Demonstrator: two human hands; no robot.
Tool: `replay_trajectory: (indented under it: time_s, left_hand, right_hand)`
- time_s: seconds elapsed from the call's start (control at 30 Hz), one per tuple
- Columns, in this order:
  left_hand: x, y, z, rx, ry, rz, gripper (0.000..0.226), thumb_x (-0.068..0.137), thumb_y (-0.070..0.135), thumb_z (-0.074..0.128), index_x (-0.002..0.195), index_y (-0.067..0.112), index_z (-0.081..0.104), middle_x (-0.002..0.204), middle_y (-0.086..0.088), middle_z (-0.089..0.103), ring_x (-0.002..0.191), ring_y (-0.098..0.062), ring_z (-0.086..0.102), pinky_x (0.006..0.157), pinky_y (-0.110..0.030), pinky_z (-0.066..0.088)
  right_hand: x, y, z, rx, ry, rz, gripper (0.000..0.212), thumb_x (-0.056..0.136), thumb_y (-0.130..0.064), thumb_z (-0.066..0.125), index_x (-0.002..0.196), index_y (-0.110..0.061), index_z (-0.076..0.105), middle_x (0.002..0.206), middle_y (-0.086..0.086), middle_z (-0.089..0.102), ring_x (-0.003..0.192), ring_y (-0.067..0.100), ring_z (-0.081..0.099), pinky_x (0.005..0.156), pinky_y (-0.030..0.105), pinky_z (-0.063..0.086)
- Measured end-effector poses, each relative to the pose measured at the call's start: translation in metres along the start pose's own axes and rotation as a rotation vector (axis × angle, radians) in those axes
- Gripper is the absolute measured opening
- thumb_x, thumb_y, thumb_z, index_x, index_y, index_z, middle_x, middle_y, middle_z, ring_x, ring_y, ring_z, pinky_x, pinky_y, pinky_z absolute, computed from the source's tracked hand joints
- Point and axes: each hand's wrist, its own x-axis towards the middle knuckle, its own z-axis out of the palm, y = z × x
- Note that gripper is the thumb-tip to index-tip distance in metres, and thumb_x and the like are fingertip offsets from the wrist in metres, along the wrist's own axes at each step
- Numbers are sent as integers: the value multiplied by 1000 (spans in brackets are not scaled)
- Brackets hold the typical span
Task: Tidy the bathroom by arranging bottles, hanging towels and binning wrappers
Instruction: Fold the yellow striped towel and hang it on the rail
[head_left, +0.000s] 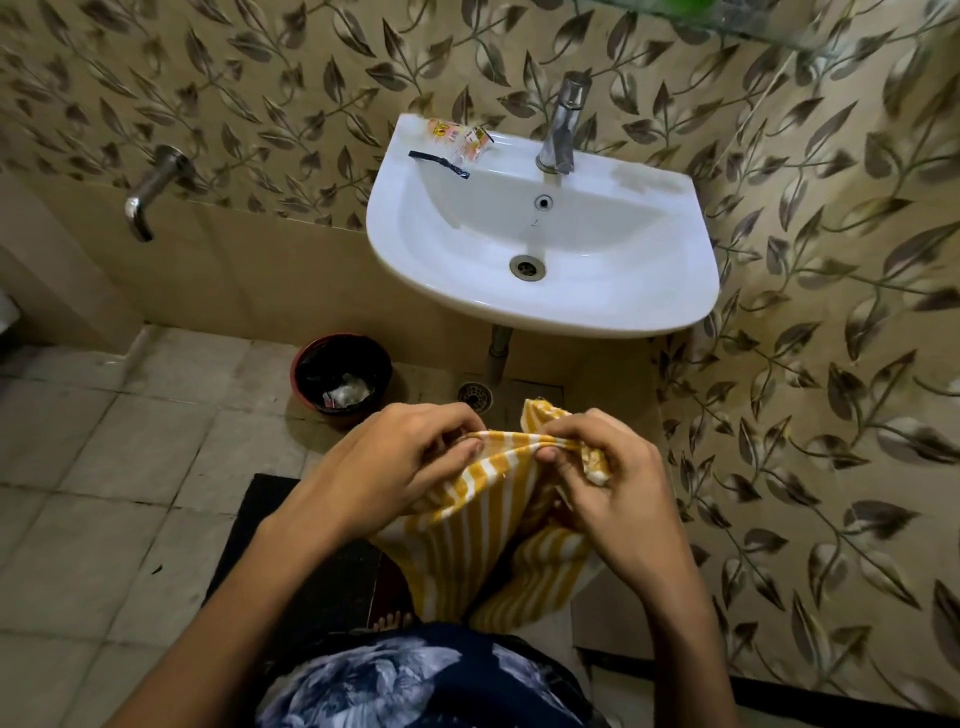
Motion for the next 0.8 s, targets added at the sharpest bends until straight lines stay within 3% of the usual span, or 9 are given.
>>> replay_trajectory:
  time_s: [0.07,0.17,0.33,0.5,0.6,0.7,0.8]
  left_hand:
    - [0,1,-1,29,1,1,15,87,40,51,101,37,54,93,15,63,85,-1,58,71,-31,53]
    - [-3,-1,-7,78,44,-53,31,77,11,69,97,29,55,93,15,59,88,-1,57,74,-32,53]
    - [-3,2,-10,42,96,-103,39,73,-7,63,76,28,47,88,11,59,87,-3,57,73,-32,53]
    - [-1,-4,-5,71,94,-139,26,75,-11,62,71,14,65,90,17,58,93,4,54,77,-20,51]
    - [-2,-12,-4,110,62,-190,37,72,-12,64,69,25,65,88,23,55,92,-2,56,80,-32,54]
    - [-2,-21,-7,126,70,-303,54,72,-13,63,69,41,58,99,12,61,102,-14,58,86,-39,52]
    - [-3,-21,-9,200,-22,-360,50,75,-8,64,72,42,58,109,5,62,109,-19,57,91,-38,51]
  right_hand:
    - [1,2,0,6,4,1,24,85,-12,66,84,-36,63,84,-23,62,87,-3,59,79,12,42]
    - [1,6,-4,17,51,14,23,86,-8,64,84,-31,66,85,-14,64,88,-1,60,76,7,41]
    - [3,8,-9,21,91,22,29,88,-10,62,83,-39,61,87,-14,64,89,-2,59,75,4,39]
    - [2,9,-4,18,30,67,28,90,-11,59,91,-39,65,90,-14,62,93,-2,58,79,4,40]
    - [-1,10,-4,-1,-2,117,32,92,-15,53,88,-46,61,87,-13,57,90,-3,55,74,3,38]
    - [-2,12,-6,-30,47,143,30,92,-18,51,83,-46,59,85,-13,57,87,-3,55,70,6,38]
    - [-3,15,-5,-60,53,159,26,92,-17,52,86,-40,63,83,-14,56,87,-3,54,71,11,38]
